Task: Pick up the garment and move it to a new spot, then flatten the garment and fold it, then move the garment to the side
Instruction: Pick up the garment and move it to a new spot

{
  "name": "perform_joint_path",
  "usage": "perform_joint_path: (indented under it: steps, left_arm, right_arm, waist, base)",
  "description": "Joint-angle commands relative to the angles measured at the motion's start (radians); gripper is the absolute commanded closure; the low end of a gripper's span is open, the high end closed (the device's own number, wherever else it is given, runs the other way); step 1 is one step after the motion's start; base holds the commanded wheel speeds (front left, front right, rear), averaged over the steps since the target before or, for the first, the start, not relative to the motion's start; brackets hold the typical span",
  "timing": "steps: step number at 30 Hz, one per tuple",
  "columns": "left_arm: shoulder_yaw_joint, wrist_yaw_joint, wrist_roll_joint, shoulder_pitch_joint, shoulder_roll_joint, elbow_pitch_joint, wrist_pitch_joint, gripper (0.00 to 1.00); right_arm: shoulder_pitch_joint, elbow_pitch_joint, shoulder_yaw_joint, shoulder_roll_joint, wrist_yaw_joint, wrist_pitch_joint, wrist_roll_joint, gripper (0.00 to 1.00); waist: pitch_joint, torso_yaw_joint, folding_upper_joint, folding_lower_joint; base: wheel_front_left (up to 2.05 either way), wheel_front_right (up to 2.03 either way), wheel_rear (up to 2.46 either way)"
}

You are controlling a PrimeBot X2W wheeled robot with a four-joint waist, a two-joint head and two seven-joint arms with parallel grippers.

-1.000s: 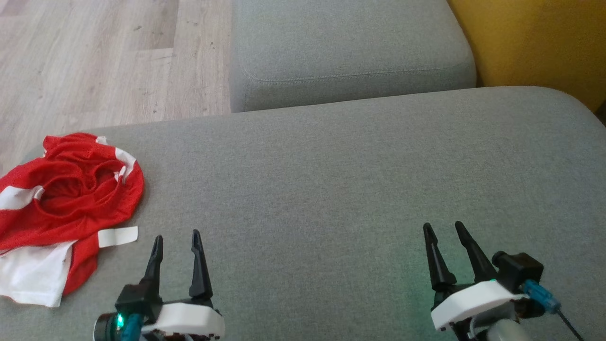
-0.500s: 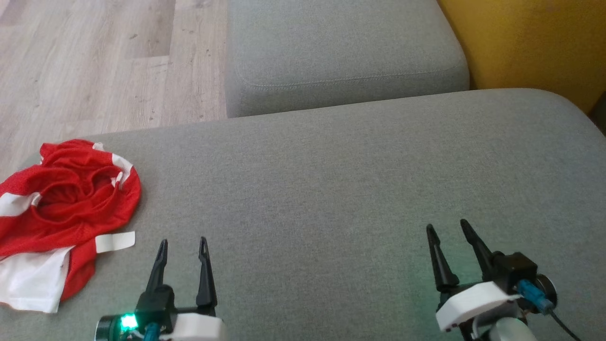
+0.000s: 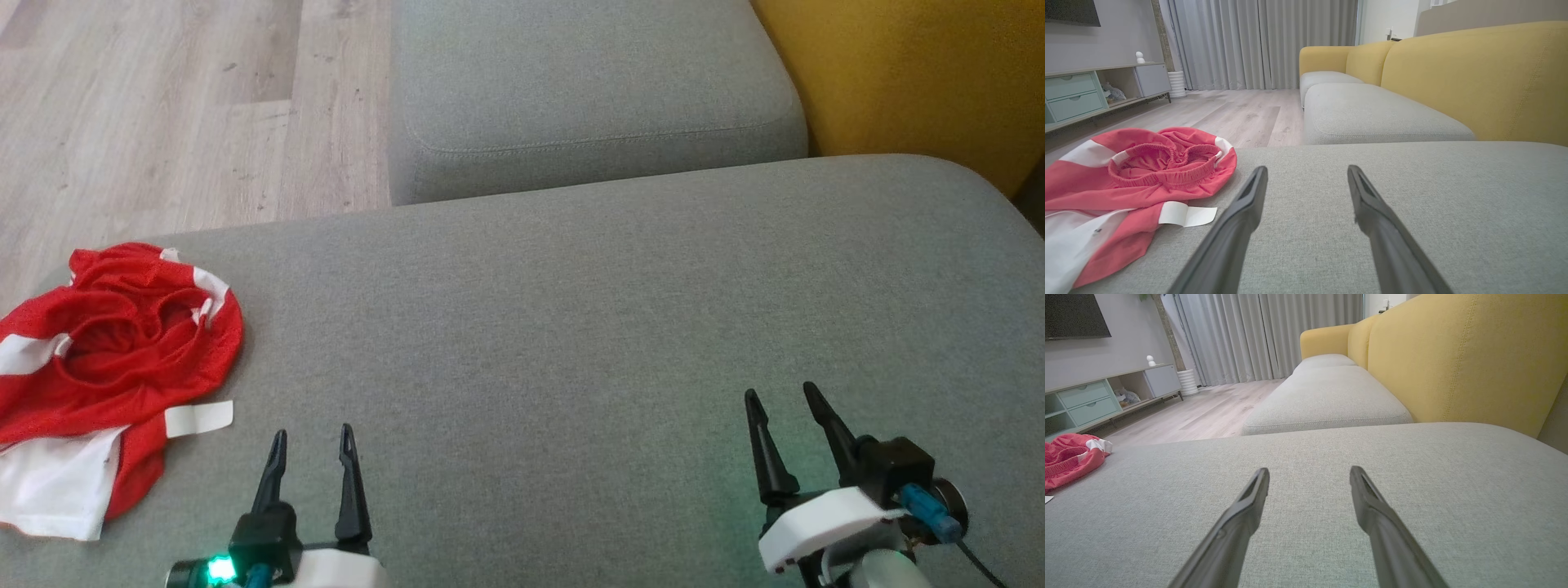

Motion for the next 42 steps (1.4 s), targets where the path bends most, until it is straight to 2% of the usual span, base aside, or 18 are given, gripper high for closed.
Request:
perform_joint_path:
  steps: [1, 7, 11, 21, 25, 31, 37, 42]
  left_arm:
    - [0.028, 0.001, 0.000, -0.038, 0.007, -0.026, -0.010, 0.00]
    - [0.023, 0.002, 0.013, -0.042, 0.007, -0.011, -0.010, 0.00]
    - [0.018, 0.007, 0.022, -0.053, 0.007, -0.011, -0.010, 0.00]
    - [0.027, 0.020, 0.059, -0.056, 0.007, -0.016, -0.010, 0.00]
    - [0.051, 0.025, 0.070, -0.047, 0.008, -0.024, -0.010, 0.00]
    - [0.097, 0.029, 0.087, -0.047, 0.015, -0.055, -0.010, 0.00]
    - [0.176, 0.028, 0.096, -0.128, 0.041, -0.158, -0.010, 0.00]
    - [0.161, 0.006, 0.148, -0.247, 0.087, -0.187, -0.010, 0.00]
  right_arm:
    - [-0.052, -0.025, 0.021, -0.008, -0.001, -0.014, 0.001, 0.00]
    - [-0.046, -0.024, 0.024, -0.008, -0.001, -0.014, -0.003, 0.00]
    - [-0.043, -0.026, 0.037, -0.008, -0.001, -0.014, -0.005, 0.00]
    - [-0.028, -0.037, 0.042, -0.008, -0.001, -0.014, 0.005, 0.00]
    - [-0.022, -0.040, 0.045, -0.008, -0.001, -0.014, 0.017, 0.00]
    - [-0.017, -0.044, 0.041, -0.008, -0.001, -0.014, 0.024, 0.00]
    - [-0.020, -0.061, 0.015, -0.008, -0.001, -0.014, -0.029, 0.00]
    - [-0.037, -0.083, -0.005, -0.008, -0.001, -0.014, -0.095, 0.00]
  waist:
    - [0.000, 0.001, 0.0000, -0.0001]
    - [-0.001, 0.014, 0.0000, -0.0001]
    - [0.004, 0.056, 0.0000, -0.0001]
    - [0.019, 0.273, 0.0000, -0.0001]
    - [0.022, 0.368, 0.0000, -0.0001]
    - [0.039, 0.473, 0.0000, -0.0001]
    - [0.116, 0.512, 0.0000, -0.0001]
    - [0.206, 0.502, 0.0000, -0.0001]
  base:
    - [0.00, 0.00, 0.00]
    - [0.00, 0.00, 0.00]
    - [0.00, 0.00, 0.00]
    - [0.00, 0.00, 0.00]
    - [0.00, 0.00, 0.00]
    - [0.00, 0.00, 0.00]
    - [0.00, 0.00, 0.00]
    - [0.00, 0.00, 0.00]
